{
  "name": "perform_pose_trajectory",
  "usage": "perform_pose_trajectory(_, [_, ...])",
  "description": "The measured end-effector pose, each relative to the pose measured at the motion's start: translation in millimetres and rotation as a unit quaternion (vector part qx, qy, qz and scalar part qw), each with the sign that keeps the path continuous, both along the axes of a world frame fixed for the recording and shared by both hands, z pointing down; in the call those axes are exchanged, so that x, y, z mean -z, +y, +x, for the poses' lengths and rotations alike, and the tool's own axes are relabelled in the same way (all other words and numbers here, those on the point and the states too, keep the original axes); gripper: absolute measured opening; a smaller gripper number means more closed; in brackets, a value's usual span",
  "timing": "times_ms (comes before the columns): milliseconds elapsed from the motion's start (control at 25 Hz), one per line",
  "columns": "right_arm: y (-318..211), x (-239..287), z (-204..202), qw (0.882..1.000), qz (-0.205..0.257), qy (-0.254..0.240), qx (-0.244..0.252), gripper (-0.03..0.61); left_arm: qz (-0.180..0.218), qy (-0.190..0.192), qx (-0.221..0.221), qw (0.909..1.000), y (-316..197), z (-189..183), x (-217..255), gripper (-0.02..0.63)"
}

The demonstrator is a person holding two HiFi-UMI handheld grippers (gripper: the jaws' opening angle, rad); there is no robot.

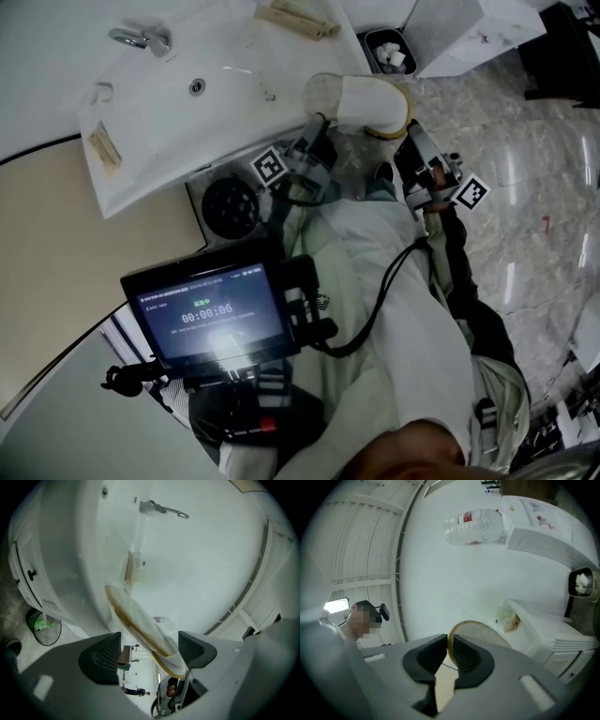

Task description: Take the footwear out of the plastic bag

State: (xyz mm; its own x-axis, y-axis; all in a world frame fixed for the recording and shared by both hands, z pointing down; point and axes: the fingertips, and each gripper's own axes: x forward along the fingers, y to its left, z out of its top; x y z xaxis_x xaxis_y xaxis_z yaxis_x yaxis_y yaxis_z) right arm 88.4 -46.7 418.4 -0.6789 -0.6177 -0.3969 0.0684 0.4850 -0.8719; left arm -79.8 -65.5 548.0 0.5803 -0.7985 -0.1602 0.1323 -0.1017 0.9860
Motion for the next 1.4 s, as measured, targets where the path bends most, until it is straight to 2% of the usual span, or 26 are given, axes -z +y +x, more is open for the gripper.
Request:
perform_pose_trajectory(40, [-0.7, -4.2, -2.9, 1.000, -0.005, 0.007, 0.005, 0.041, -0.011, 0.016, 0.009, 0.9998, -3.3, 0.3, -5.4, 0.394])
perform_pose_trajectory(120, [-0.9, -16.1, -9.0, 0.999, -0.017, 0.021, 0.017, 0.040, -0.022, 0.046, 0.034, 0.9981, -10.1, -1.4, -10.7, 0.282])
perform_pose_trajectory(200, [2.5, -26.7, -11.5, 0.999, -0.025, 0.032, 0.028, 0.040, -0.021, 0.056, 0.057, 0.9966, -16.8, -3.7, -11.2, 0.202])
perform_pose_trajectory(280, [11.4, -34.7, -10.5, 0.998, -0.027, 0.045, 0.043, 0.037, -0.021, 0.056, 0.065, 0.9961, -21.5, -5.4, -11.6, 0.189])
perform_pose_trajectory(320, [17.9, -38.1, -9.9, 0.997, -0.026, 0.054, 0.056, 0.010, -0.025, 0.054, 0.064, 0.9962, -23.2, -6.0, -12.5, 0.185])
perform_pose_trajectory(440, [35.6, -48.9, -6.0, 0.992, -0.026, 0.078, 0.091, 0.000, -0.032, 0.017, 0.042, 0.9985, -27.2, -3.1, -15.7, 0.125])
perform_pose_trajectory(520, [37.1, -57.5, -3.5, 0.991, -0.038, 0.093, 0.088, 0.000, -0.023, -0.031, 0.016, 0.9991, -27.3, 1.7, -16.3, 0.107])
perform_pose_trajectory(600, [30.7, -70.9, -1.4, 0.990, -0.055, 0.108, 0.070, 0.000, -0.025, -0.053, 0.014, 0.9982, -25.9, 2.7, -19.0, 0.049])
perform_pose_trajectory(800, [0.4, -115.3, 9.9, 0.990, -0.100, 0.103, -0.003, 0.000, -0.020, -0.031, 0.064, 0.9972, -36.3, -1.8, -13.8, 0.040])
perform_pose_trajectory(920, [15.0, -101.9, 25.7, 0.988, -0.084, 0.127, -0.014, 0.006, -0.028, -0.024, 0.073, 0.9966, -42.5, -8.2, -13.0, 0.040])
perform_pose_trajectory(1040, [34.3, -112.8, 37.5, 0.982, -0.103, 0.159, 0.005, 0.023, -0.035, 0.012, 0.107, 0.9936, -47.1, -23.7, -5.9, 0.040])
perform_pose_trajectory(1120, [45.6, -123.1, 26.2, 0.976, -0.117, 0.177, 0.043, 0.024, -0.040, 0.047, 0.135, 0.9890, -45.8, -35.3, -3.5, 0.040])
perform_pose_trajectory(1200, [48.8, -122.1, 4.1, 0.971, -0.104, 0.200, 0.076, 0.025, -0.044, 0.076, 0.153, 0.9843, -45.3, -41.4, -0.7, 0.040])
perform_pose_trajectory(1400, [44.4, -97.7, -42.8, 0.962, -0.062, 0.250, 0.095, 0.031, -0.046, 0.108, 0.169, 0.9786, -42.4, -41.0, 12.7, 0.040])
